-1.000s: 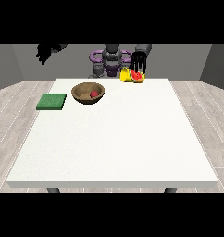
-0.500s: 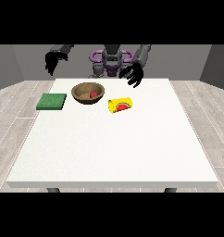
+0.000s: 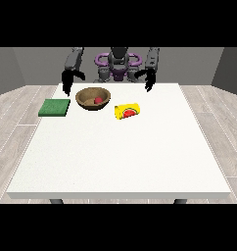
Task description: Pick the cup and pour the ball into the bowl, then pick the bowl and place it on the pad
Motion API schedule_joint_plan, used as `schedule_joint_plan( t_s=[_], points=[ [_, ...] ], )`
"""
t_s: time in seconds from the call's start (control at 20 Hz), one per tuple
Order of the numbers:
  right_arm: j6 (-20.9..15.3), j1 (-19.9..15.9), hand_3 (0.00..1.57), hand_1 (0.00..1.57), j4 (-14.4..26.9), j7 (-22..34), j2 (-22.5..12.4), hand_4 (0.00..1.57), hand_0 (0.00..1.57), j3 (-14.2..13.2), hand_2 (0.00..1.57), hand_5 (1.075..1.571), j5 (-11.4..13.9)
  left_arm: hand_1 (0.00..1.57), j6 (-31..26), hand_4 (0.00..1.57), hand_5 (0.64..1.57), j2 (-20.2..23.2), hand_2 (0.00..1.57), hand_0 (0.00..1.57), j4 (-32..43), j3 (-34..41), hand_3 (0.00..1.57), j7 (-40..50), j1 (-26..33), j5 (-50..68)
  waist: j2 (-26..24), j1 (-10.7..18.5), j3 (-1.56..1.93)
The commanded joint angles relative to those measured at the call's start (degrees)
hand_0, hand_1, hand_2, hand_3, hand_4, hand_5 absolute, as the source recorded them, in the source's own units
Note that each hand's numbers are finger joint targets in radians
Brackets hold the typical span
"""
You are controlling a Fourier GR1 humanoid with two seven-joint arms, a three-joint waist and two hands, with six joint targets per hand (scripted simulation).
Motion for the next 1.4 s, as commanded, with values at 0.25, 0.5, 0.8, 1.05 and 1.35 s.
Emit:
schedule_joint_plan(
  t_s=[0.25, 0.5, 0.8, 1.05, 1.35],
  points=[
    [-0.2, -2.7, 0.0, 0.0, 17.6, -13.9, 2.5, 0.43, 0.0, 0.4, 0.0, 1.57, 2.8, 0.0, -3.2, 0.94, 1.434, -0.6, 0.0, 0.0, -3.4, -0.6, 0.0, -1.1, 2.1, -0.5, 1.2, 1.1, 0.15],
    [4.0, -3.6, 0.0, 0.0, 26.7, -18.3, -0.7, 0.35, 0.0, -0.9, 0.0, 1.571, 1.8, 0.0, -5.4, 0.95, 1.431, 1.4, 0.0, 0.0, -6.0, 2.7, 0.0, 1.7, 1.9, 0.0, -0.6, -0.5, 0.14],
    [3.8, -4.8, 0.0, 0.0, 35.4, -26.1, 0.0, 0.35, 0.0, -1.8, 0.0, 1.571, 2.5, 0.0, -5.4, 0.96, 1.427, 0.6, 0.0, 0.0, -14.1, 0.6, 0.0, 9.3, 1.3, -2.0, 0.7, 1.9, 0.17],
    [1.3, -7.9, 0.0, 0.0, 36.2, -23.7, 1.1, 0.4, 0.0, -1.6, 0.0, 1.57, 2.1, 0.0, -5.0, 0.96, 1.425, -0.6, 0.0, 0.0, -12.6, 0.2, 0.0, 7.9, 1.6, -3.1, 0.9, 1.2, 0.15],
    [-0.8, -6.8, 0.0, 0.97, 39.0, -20.5, 4.1, 0.65, 0.97, -6.2, 0.57, 1.521, -3.3, 0.0, -7.4, 0.94, 1.424, 0.3, 0.0, 0.0, -14.6, 0.2, 0.0, 5.3, 2.5, -1.6, 3.3, 3.5, 0.18]
  ],
)
